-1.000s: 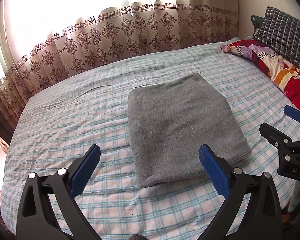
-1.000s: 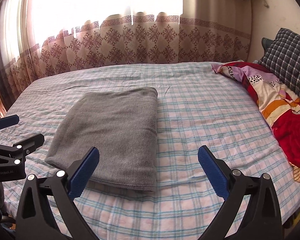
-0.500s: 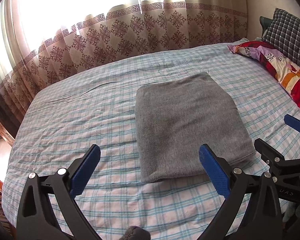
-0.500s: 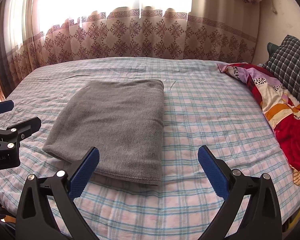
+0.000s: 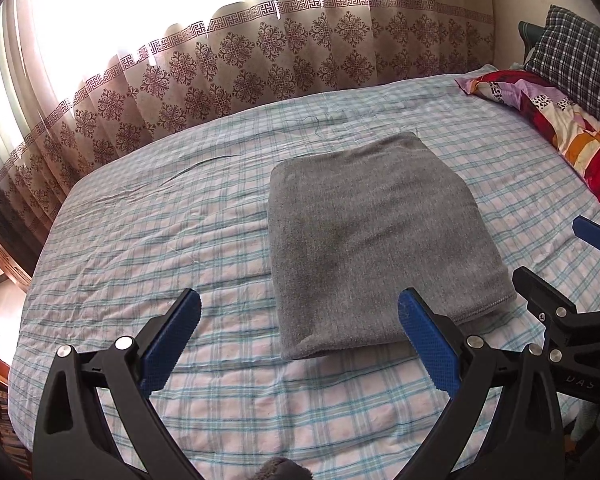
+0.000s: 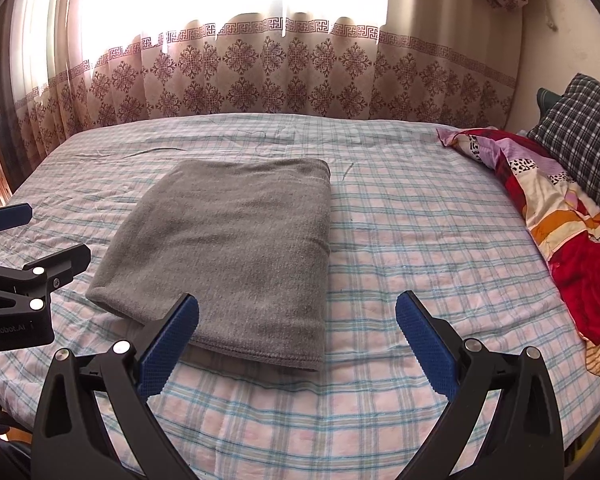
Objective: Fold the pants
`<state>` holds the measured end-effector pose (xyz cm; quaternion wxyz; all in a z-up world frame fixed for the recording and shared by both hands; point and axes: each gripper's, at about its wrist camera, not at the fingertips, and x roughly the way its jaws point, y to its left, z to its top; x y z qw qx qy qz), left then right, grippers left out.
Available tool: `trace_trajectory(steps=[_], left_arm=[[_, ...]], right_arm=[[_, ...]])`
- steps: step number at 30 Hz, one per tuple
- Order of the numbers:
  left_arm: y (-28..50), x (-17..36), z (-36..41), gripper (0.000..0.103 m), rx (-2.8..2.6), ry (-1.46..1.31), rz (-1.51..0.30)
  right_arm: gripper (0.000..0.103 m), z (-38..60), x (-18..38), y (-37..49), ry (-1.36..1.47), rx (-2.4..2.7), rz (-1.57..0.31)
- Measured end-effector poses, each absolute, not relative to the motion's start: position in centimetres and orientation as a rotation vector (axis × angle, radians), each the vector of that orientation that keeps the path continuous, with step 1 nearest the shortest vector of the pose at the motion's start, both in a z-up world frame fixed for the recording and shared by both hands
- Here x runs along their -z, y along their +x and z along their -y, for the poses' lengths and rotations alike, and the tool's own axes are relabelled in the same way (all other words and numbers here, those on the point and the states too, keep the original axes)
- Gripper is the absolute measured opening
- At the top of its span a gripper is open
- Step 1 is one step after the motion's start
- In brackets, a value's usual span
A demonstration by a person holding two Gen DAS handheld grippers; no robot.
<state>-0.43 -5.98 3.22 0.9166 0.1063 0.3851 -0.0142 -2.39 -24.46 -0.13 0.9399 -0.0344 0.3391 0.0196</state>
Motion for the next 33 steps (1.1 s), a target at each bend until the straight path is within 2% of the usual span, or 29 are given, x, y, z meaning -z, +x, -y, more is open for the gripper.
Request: trace_trajectory(steps=[33], left_arm=[[0.1,-1.9,6.3,0.100,0.066,0.227,-0.831]], right_arm=[[0.098,24.7,1.2,-1.8,-0.047,-0.041,-0.741]])
